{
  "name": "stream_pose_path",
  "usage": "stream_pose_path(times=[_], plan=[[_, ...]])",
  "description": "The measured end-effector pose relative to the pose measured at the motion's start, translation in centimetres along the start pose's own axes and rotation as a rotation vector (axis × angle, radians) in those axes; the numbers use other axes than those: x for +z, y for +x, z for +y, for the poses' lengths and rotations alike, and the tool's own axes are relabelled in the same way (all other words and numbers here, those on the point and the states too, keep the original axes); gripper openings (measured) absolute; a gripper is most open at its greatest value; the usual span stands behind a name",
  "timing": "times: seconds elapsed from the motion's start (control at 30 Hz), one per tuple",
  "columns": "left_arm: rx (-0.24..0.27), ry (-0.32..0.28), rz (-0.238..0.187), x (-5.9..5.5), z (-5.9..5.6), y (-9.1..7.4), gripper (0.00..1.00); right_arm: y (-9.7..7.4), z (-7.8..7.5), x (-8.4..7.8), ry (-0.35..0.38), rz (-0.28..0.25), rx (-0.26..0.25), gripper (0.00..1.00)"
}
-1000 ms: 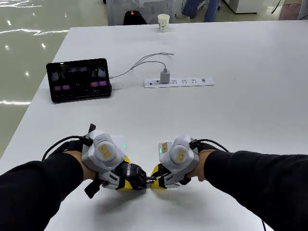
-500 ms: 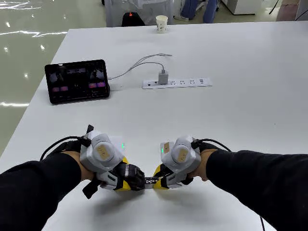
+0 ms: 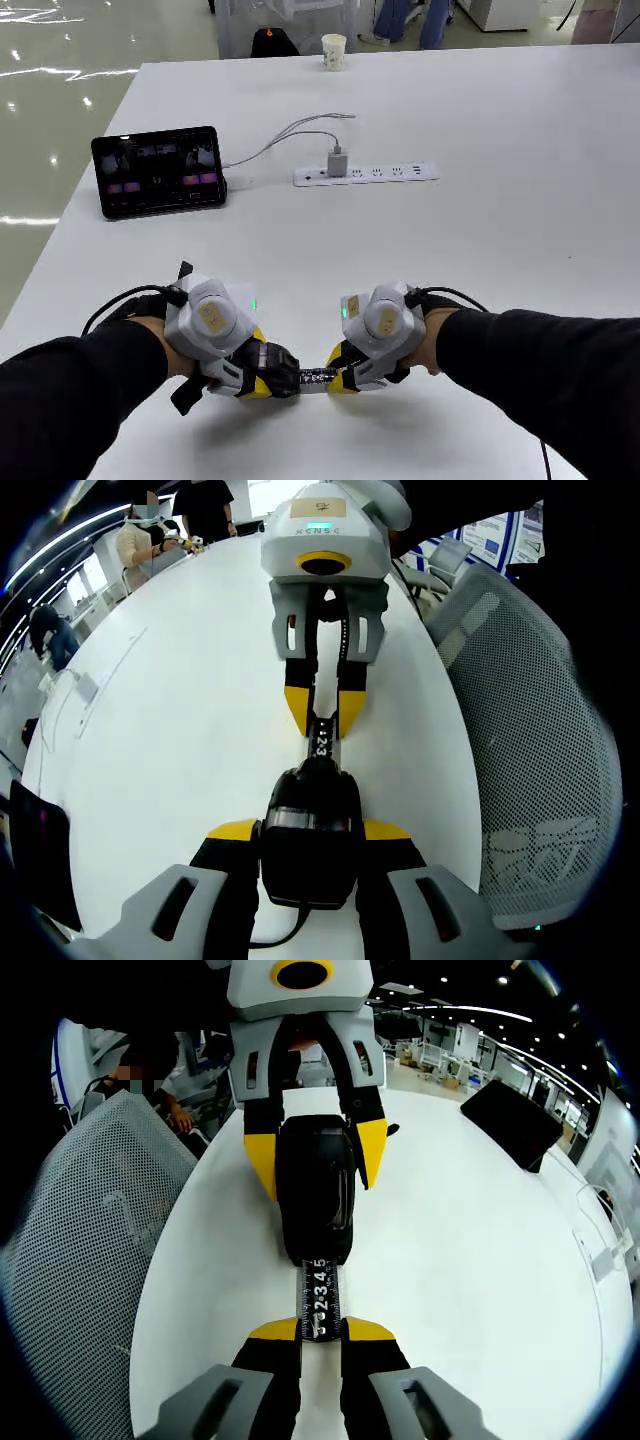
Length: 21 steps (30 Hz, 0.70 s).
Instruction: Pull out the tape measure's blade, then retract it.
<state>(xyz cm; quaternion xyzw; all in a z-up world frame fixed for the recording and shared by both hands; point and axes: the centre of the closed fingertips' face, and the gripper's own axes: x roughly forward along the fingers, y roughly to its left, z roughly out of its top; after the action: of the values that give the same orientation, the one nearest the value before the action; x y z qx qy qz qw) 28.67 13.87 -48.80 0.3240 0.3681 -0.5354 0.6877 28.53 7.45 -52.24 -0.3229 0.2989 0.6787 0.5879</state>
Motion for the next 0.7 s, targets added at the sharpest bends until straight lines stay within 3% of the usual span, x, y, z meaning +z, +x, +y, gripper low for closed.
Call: stream_pose_path(times=[0.7], plan=[[0.004, -0.006, 0.000, 0.0, 0.0, 0.0, 0.31, -1.6, 0.0, -1.7, 0.027, 0.017, 0.003, 0.11]])
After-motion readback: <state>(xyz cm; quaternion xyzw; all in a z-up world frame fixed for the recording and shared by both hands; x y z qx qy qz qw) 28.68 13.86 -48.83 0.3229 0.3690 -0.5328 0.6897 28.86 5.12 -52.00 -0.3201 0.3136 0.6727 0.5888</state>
